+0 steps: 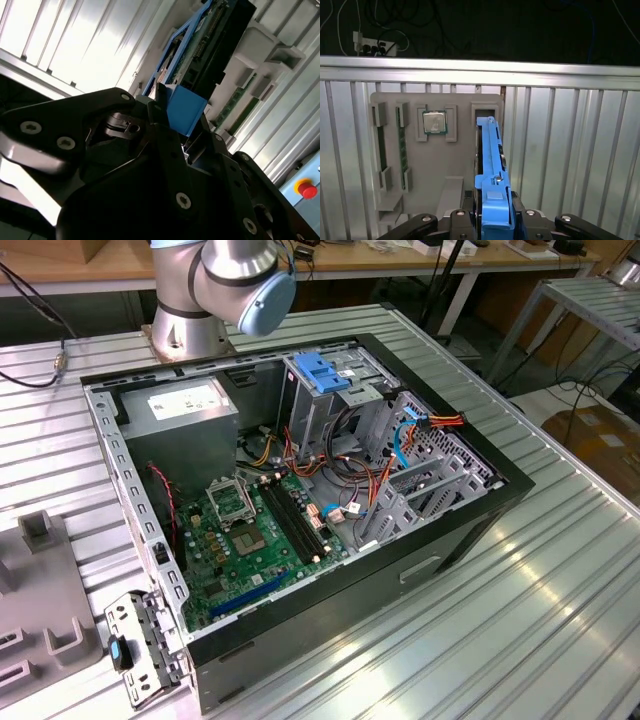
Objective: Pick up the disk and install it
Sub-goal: 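Pick up the disk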
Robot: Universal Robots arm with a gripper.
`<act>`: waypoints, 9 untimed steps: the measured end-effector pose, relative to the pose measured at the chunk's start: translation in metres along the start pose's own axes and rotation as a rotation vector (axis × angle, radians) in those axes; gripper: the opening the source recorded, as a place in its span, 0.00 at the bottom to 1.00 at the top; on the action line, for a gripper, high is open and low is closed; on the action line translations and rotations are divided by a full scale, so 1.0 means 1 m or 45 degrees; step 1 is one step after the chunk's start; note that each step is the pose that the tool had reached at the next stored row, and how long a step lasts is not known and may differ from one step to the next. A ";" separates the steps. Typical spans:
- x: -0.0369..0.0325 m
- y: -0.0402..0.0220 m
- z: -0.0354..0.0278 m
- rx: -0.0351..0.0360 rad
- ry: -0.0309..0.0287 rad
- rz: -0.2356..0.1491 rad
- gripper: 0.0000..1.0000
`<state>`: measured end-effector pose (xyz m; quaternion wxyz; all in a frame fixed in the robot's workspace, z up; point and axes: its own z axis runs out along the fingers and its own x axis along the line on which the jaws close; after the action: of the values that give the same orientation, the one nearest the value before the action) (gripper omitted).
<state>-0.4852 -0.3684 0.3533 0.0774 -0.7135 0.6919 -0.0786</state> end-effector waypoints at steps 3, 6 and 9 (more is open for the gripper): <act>-0.0002 0.0057 0.0009 0.0237 0.0000 -0.003 0.37; -0.0003 0.0119 0.0011 0.0326 -0.0004 -0.007 0.37; -0.0005 0.0155 0.0007 0.0446 -0.0001 -0.010 0.37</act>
<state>-0.5002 -0.3684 0.3492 0.0896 -0.7148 0.6876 -0.0910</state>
